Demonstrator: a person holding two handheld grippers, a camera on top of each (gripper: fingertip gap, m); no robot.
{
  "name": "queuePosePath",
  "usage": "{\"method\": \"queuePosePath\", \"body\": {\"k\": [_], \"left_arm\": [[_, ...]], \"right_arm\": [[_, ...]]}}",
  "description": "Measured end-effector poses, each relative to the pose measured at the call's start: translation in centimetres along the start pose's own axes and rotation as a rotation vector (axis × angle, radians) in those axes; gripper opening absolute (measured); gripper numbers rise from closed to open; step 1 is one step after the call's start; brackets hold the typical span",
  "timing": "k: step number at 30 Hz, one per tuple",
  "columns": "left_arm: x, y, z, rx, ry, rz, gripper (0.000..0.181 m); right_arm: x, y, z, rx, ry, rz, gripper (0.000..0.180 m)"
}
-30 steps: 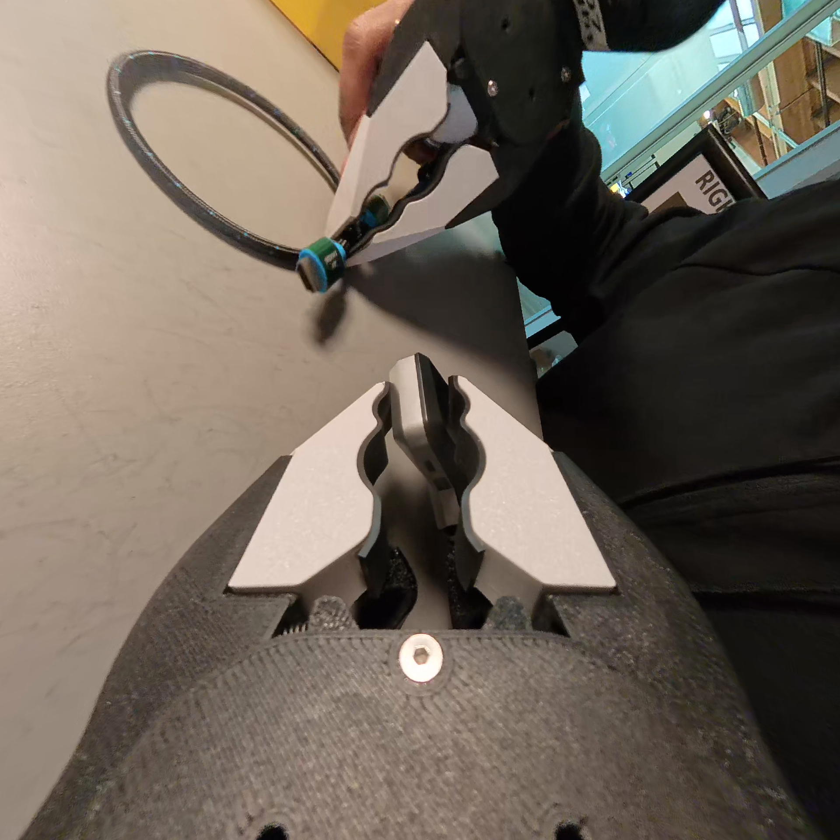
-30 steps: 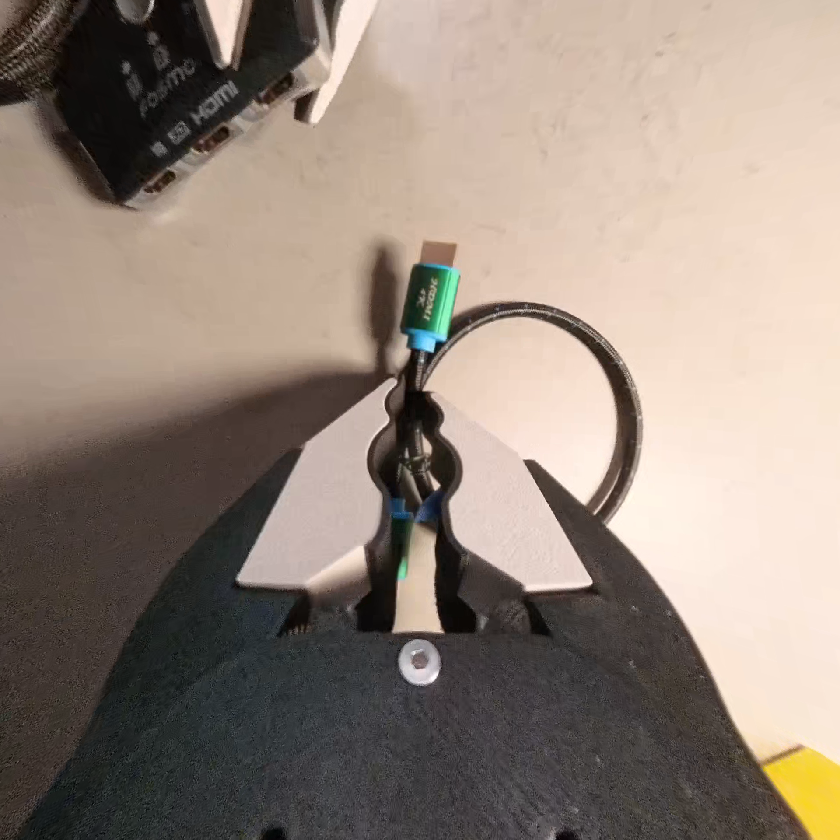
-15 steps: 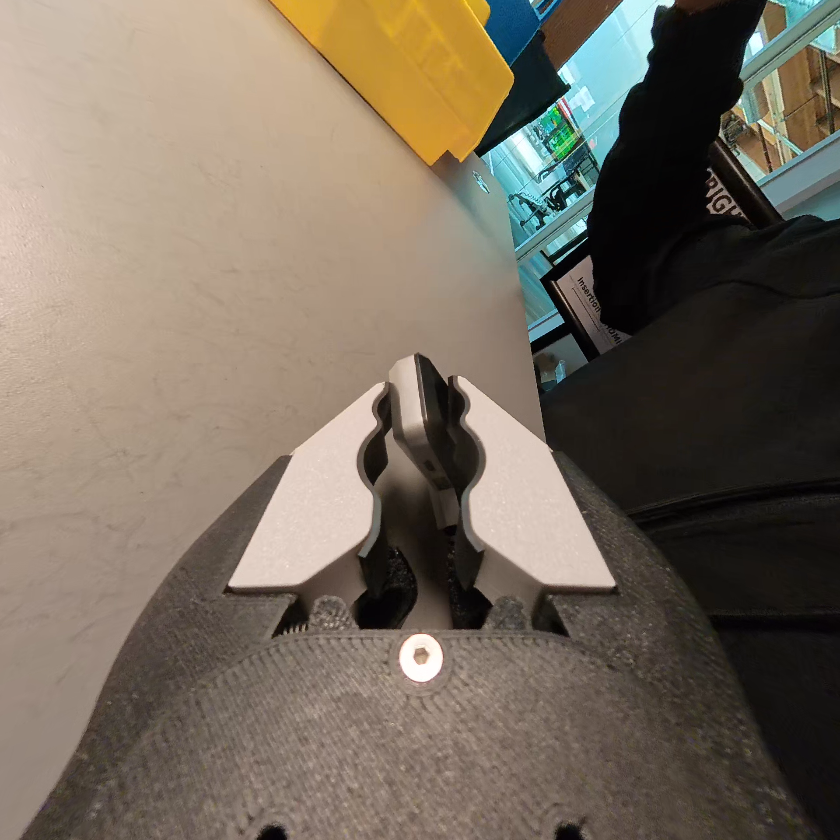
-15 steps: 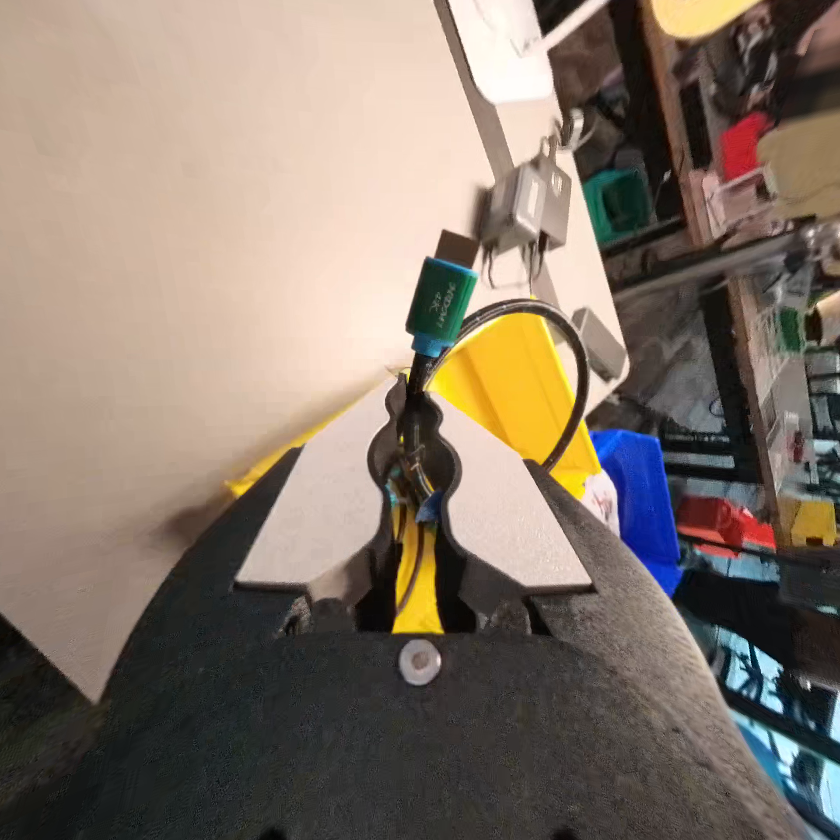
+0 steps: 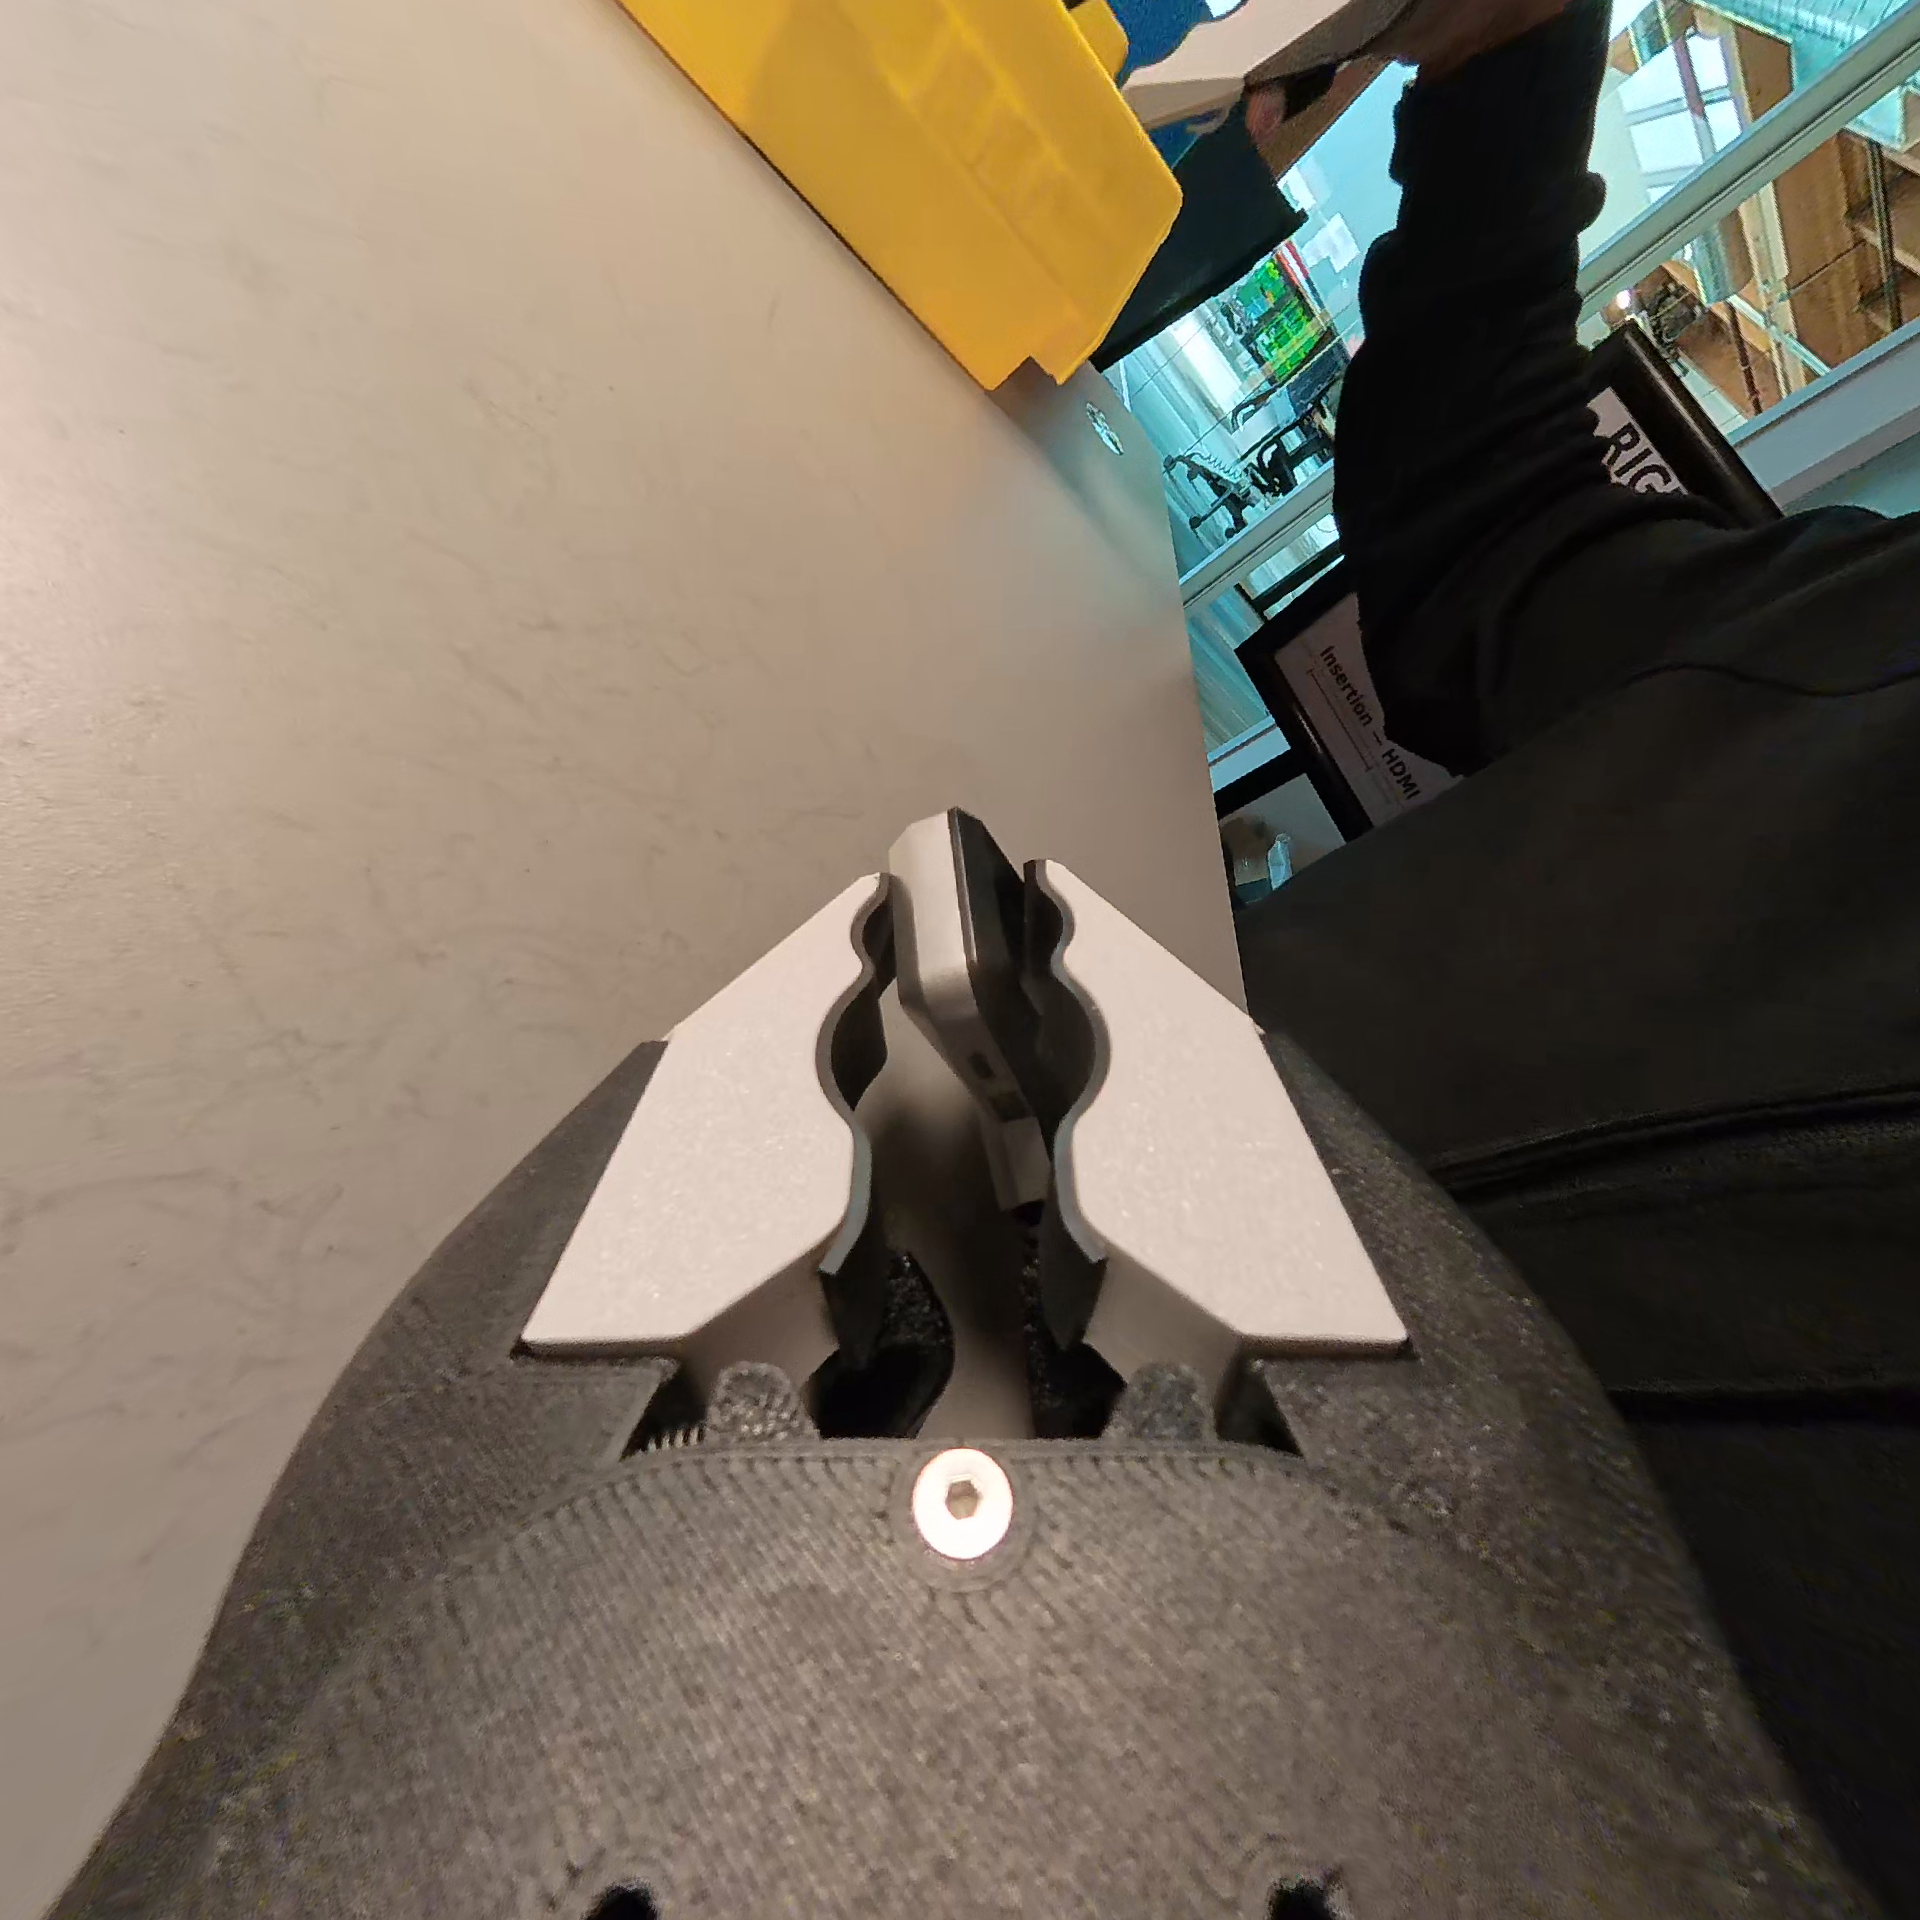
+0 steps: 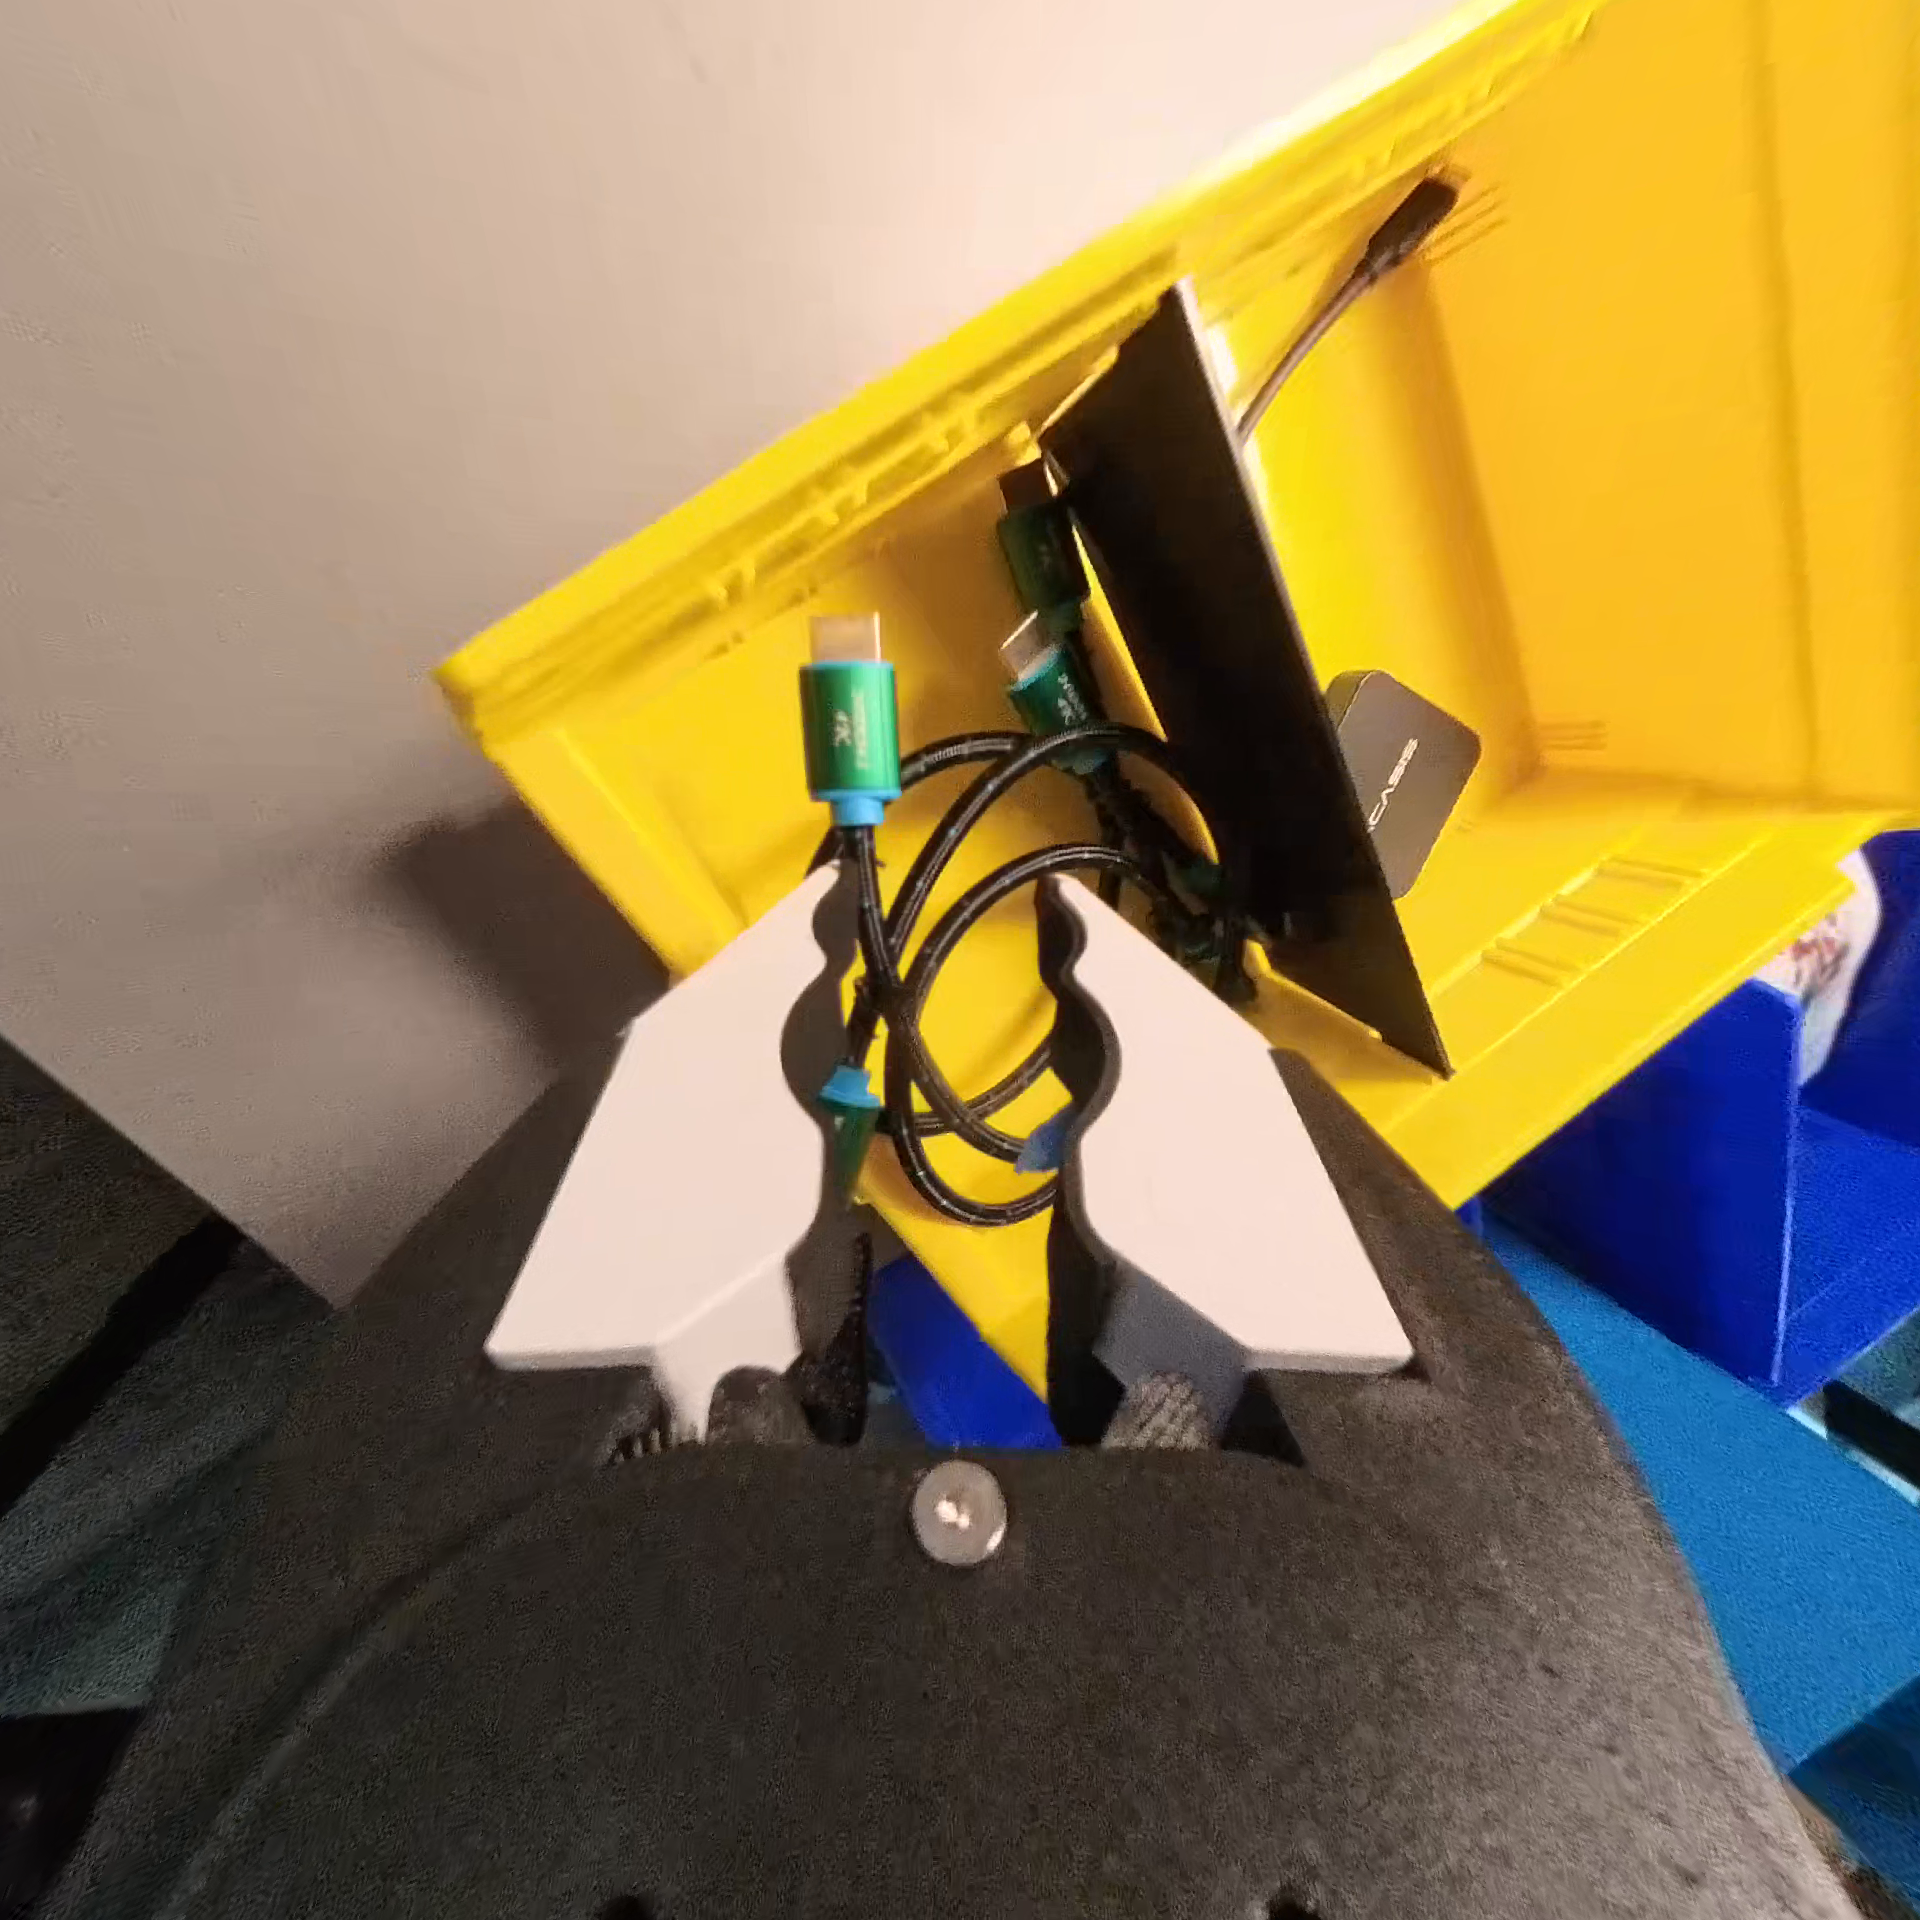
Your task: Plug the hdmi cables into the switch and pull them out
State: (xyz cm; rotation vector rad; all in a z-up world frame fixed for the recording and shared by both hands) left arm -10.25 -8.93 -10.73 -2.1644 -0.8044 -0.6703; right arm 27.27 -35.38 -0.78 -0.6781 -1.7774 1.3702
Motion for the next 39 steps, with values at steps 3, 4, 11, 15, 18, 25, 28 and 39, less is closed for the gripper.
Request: {"method": "queuePosePath", "body": {"k": [3,4,11,15,18,25,28,39], "left_arm": [[0.1,-0.1,0.0,0.007,-0.001,-0.014,0.024],[0.2,-0.2,0.1,0.012,-0.004,-0.029,0.024],[1.3,-2.0,1.2,-0.001,-0.117,-0.224,0.022],[1.8,-2.9,1.8,0.028,-0.163,-0.336,0.021],[1.9,-3.3,2.2,0.098,-0.187,-0.4,0.022],[2.0,-3.6,2.7,0.231,-0.212,-0.458,0.027],[2.4,-4.5,2.7,0.287,-0.179,-0.562,0.044],[3.2,-8.2,4.9,0.34,-0.147,-0.625,0.065]], "right_arm": [[2.8,-1.0,1.4,-0.051,-0.066,-0.082,0.036],[4.2,-1.2,2.3,-0.061,-0.097,-0.124,0.035],[13.4,1.3,9.4,0.076,-0.368,-0.429,0.028],[18.2,5.5,12.8,0.145,-0.475,-0.524,0.028],[21.3,9.1,15.0,0.202,-0.593,-0.595,0.029],[28.3,11.8,17.5,0.182,-0.742,-0.698,0.039],[30.5,12.4,17.9,0.159,-0.803,-0.641,0.049],[36.0,15.6,17.5,0.376,-0.968,-0.375,0.063]]}}
Point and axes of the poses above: each gripper's, where its closed fingertips meet, y out along the fingers, x out of its top, z = x × y across the jaws, the point moved 9 cm from there along -y, back along the fingers, and after that the axes turned 11 degrees about x, right-handed, at the moved point
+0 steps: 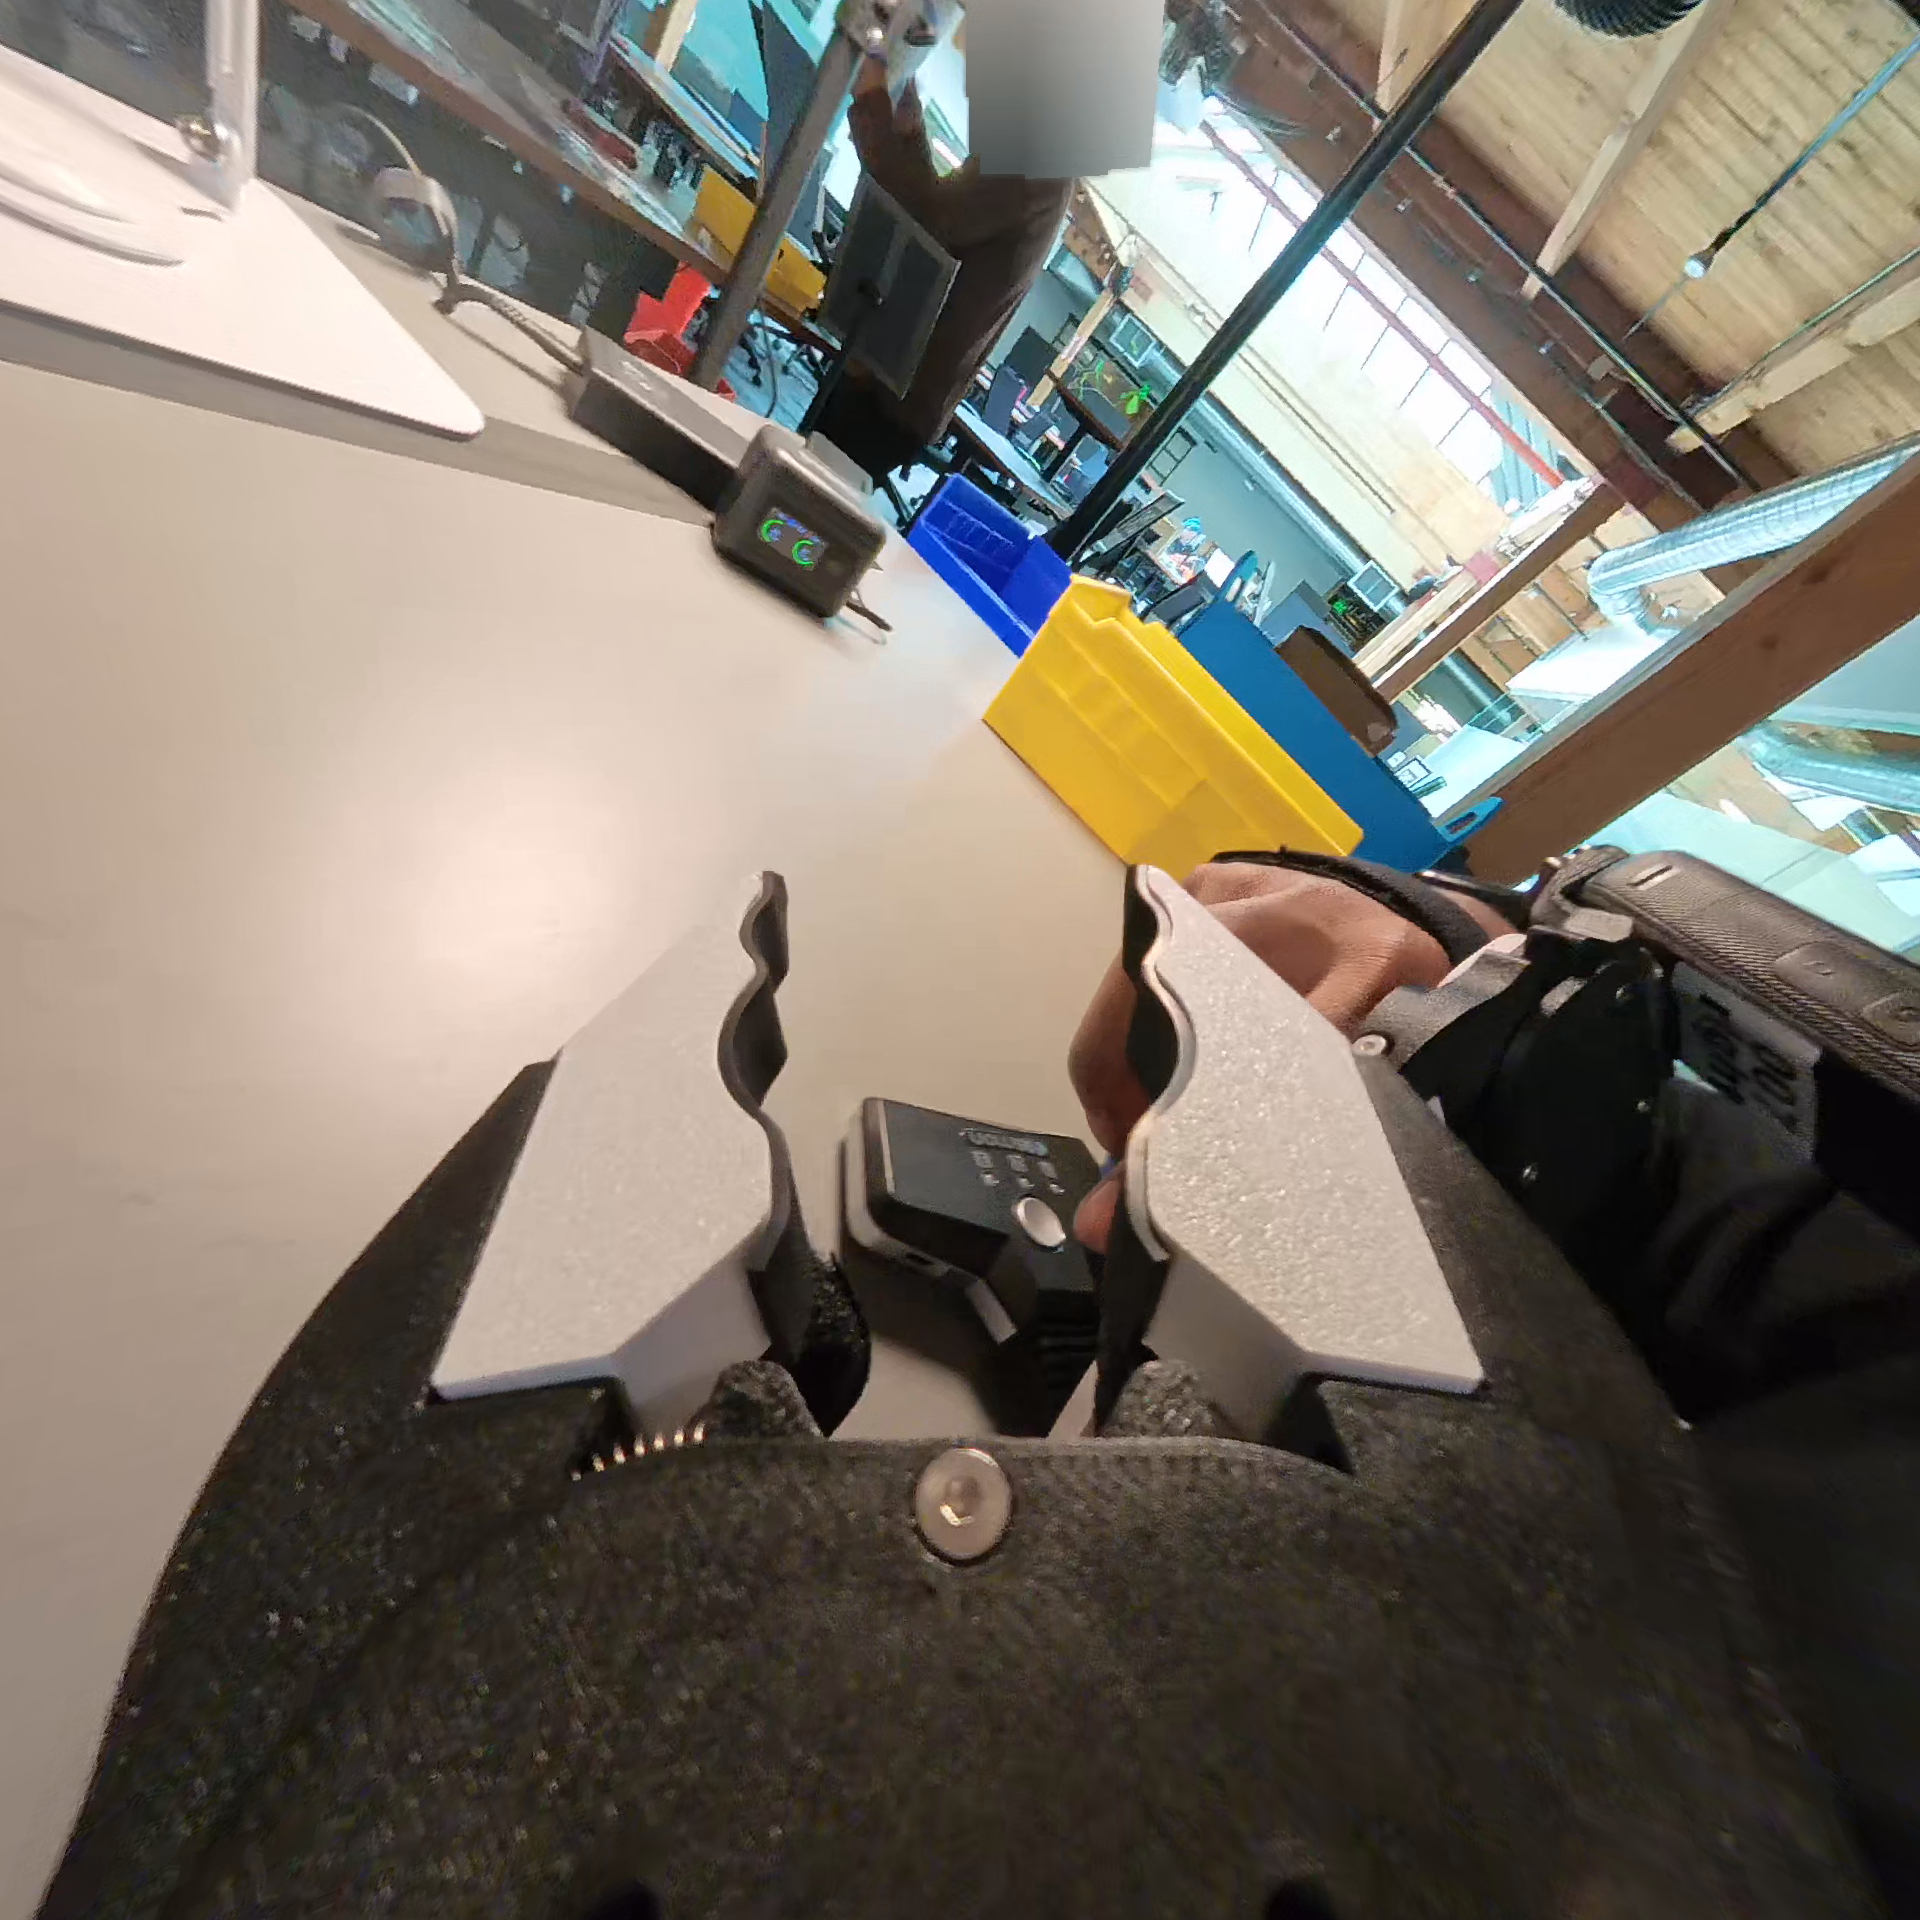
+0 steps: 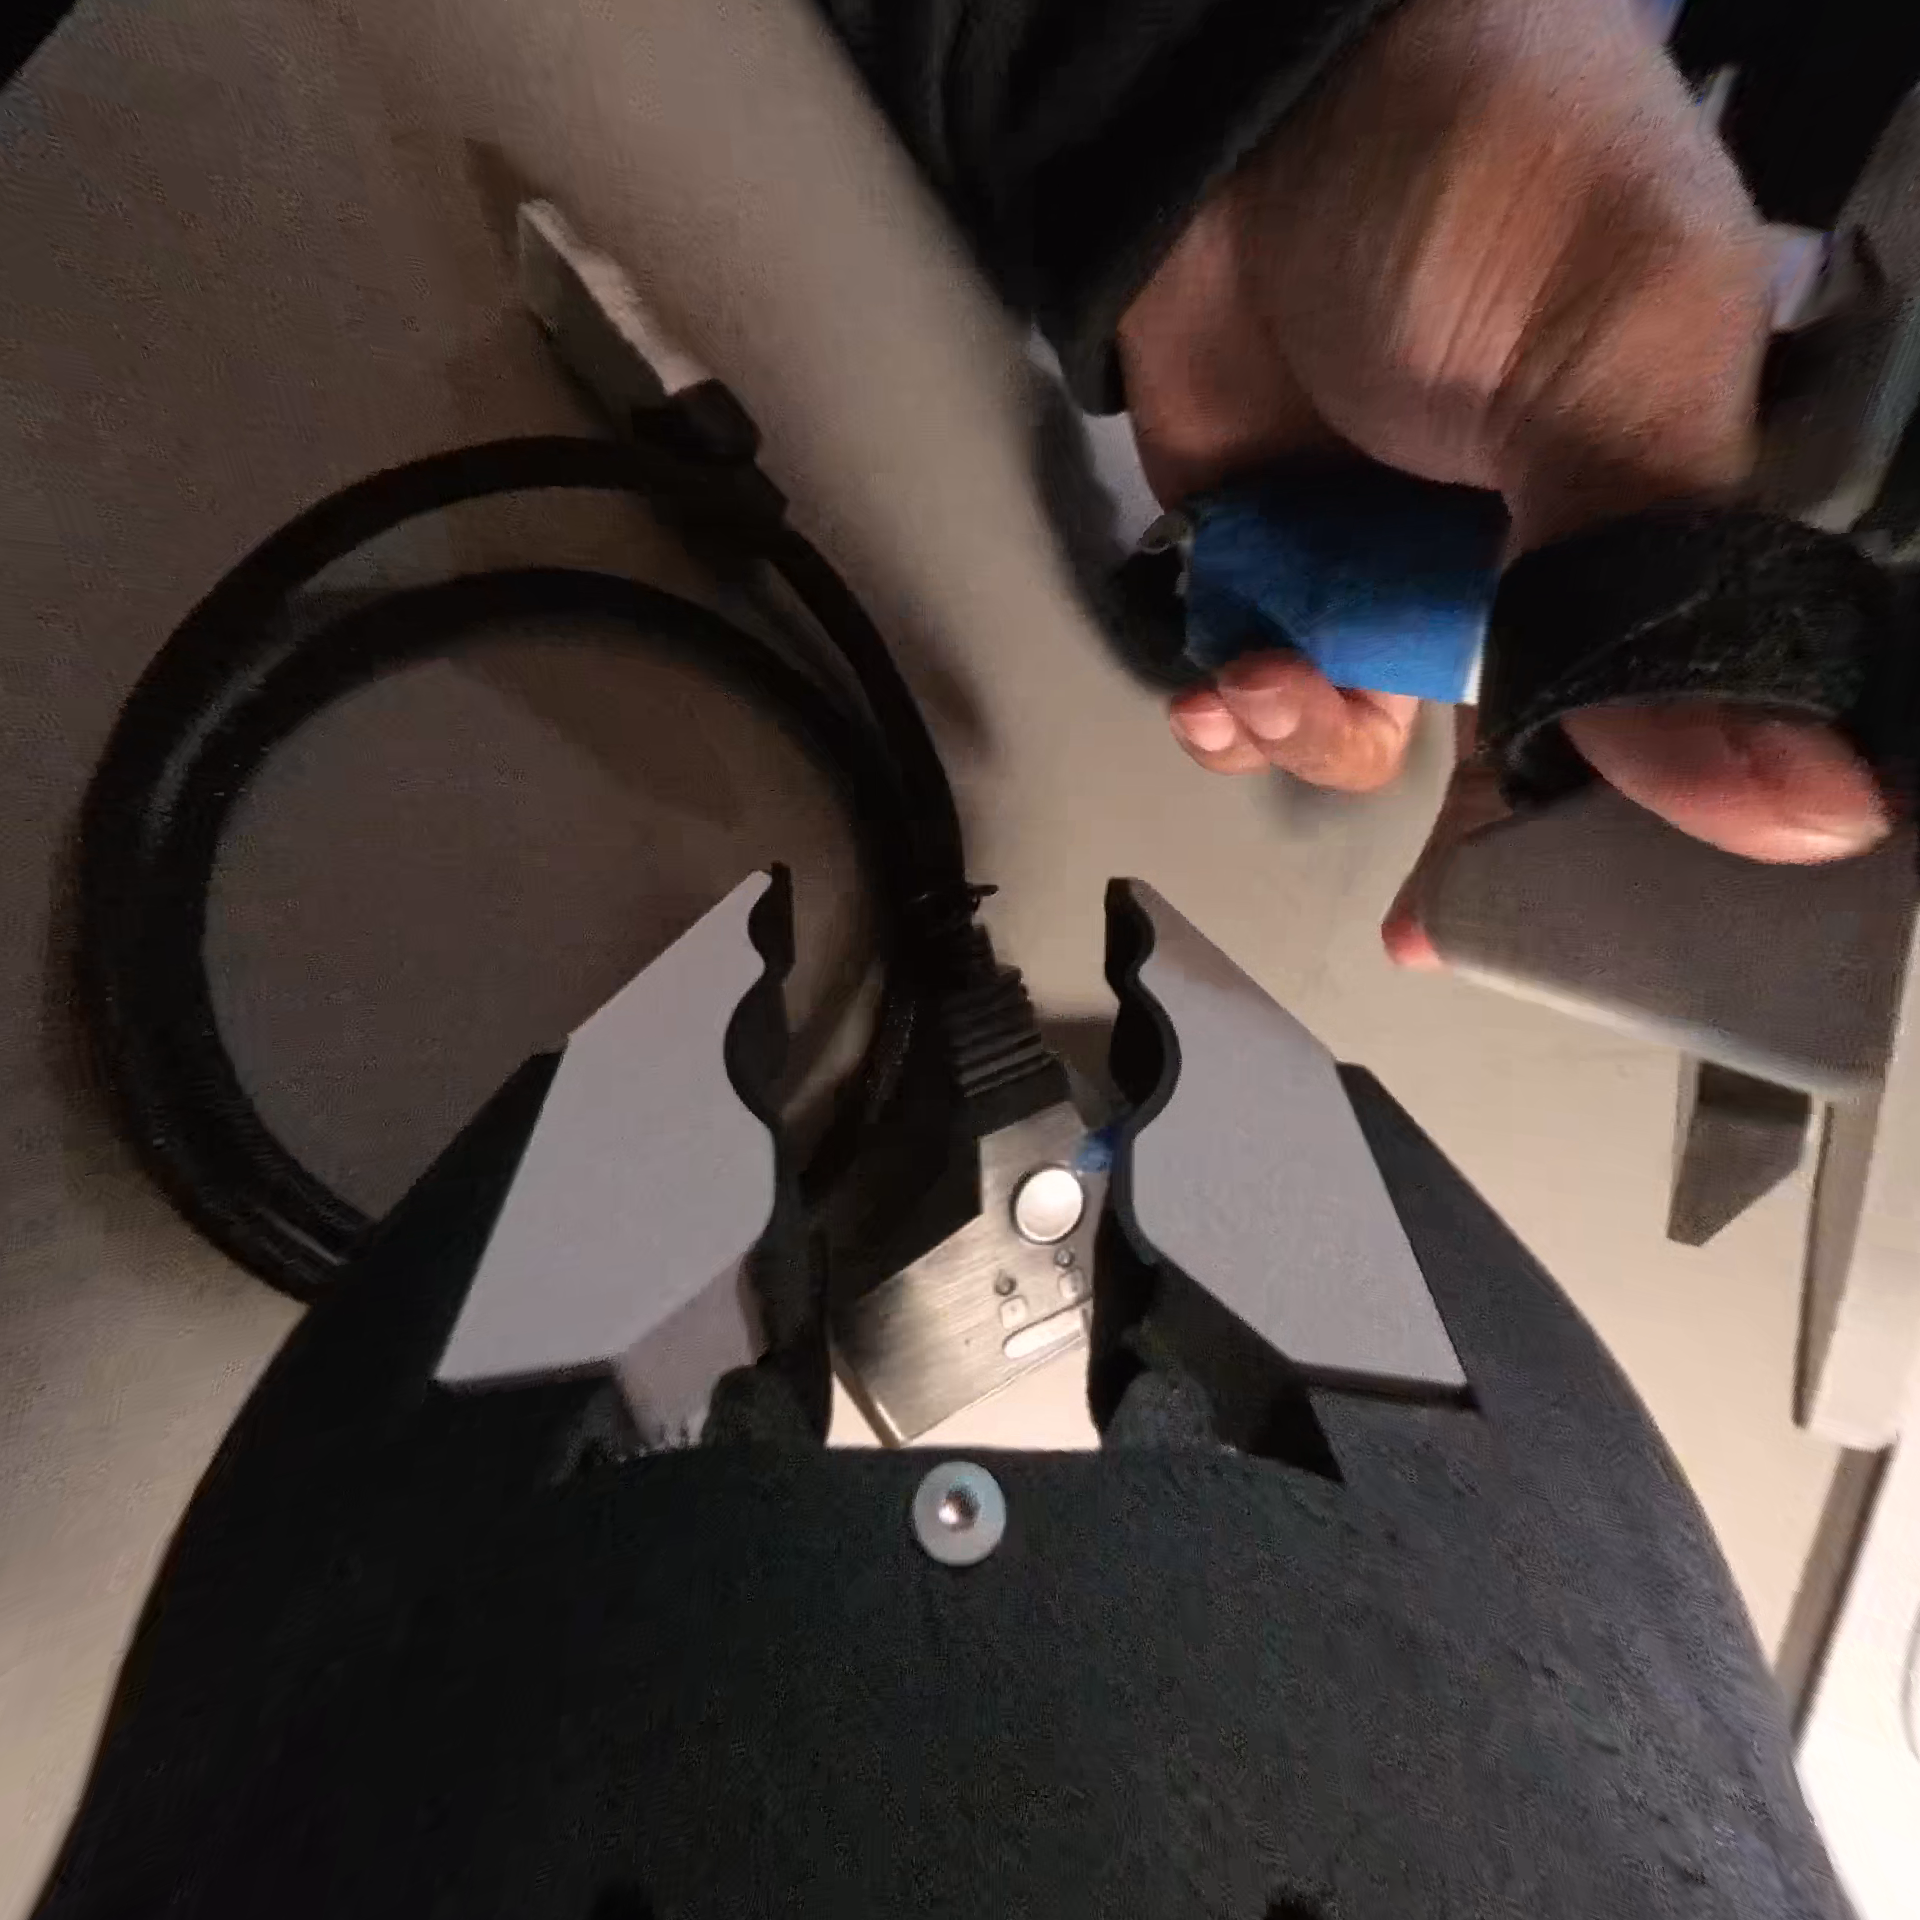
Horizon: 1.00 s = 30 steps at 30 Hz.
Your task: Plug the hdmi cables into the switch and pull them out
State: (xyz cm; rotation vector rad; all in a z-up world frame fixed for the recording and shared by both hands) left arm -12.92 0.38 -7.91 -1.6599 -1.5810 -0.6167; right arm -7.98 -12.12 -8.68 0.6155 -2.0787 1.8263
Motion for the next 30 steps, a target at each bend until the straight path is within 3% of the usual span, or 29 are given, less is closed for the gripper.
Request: {"method": "queuePosePath", "body": {"k": [6,8,10,15,21,30], "left_arm": [[0.0,0.0,1.5,0.012,-0.034,0.011,0.064],[0.0,0.0,1.5,0.001,-0.042,0.013,0.064],[-0.1,0.0,1.5,-0.004,-0.042,0.02,0.063],[-0.1,-0.1,1.6,-0.011,-0.046,0.023,0.063],[-0.1,-0.1,1.7,-0.012,-0.06,0.027,0.061],[-0.2,0.0,1.8,-0.007,-0.065,0.029,0.06]], "right_arm": [[0.5,1.7,-1.2,0.183,0.163,0.031,0.06],[0.5,1.7,-1.0,0.148,0.186,0.027,0.033],[0.2,1.4,-0.4,0.103,0.159,0.054,0.018],[-1.4,-1.1,2.0,-0.039,0.153,0.036,0.014],[-4.7,-9.7,5.8,-0.29,0.254,-0.053,0.012],[-9.3,-29.6,11.9,-0.841,0.413,-0.163,0.013]]}}
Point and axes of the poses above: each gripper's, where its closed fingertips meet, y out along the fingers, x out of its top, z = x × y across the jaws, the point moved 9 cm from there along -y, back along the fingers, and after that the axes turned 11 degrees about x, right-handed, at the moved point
